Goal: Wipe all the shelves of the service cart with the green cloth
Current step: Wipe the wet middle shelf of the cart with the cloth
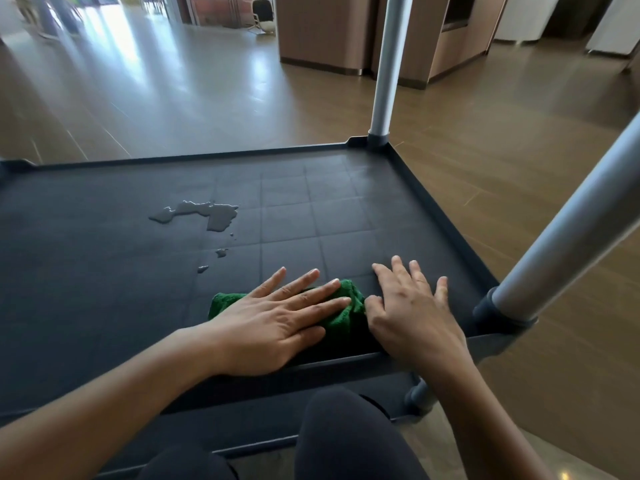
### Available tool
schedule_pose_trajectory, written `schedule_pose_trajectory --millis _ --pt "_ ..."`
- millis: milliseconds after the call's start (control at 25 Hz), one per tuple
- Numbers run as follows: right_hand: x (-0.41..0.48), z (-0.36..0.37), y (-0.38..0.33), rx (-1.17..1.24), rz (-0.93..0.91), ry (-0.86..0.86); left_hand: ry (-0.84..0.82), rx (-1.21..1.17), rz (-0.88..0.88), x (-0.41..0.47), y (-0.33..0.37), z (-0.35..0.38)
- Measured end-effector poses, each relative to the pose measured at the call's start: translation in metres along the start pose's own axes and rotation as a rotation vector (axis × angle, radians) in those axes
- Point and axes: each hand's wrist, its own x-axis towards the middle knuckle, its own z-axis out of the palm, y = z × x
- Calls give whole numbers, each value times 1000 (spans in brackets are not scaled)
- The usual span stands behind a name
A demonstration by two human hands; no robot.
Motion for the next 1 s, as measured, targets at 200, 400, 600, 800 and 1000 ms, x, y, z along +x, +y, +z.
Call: schedule_pose_trajectory --millis 200,400,600,800,1000 --pt "0 1 -1 45 3 -11 111 66 -144 63 -40 -6" --pt "-2 0 -2 40 19 18 142 14 -345 136 -80 -23" --pt "-1 -1 -3 94 27 51 122 -1 -350 137 -72 -23" --pt "-1 0 -1 141 40 77 54 3 -96 74 -19 -11" --pt "-2 2 0 113 26 74 -90 -34 97 10 9 -4"
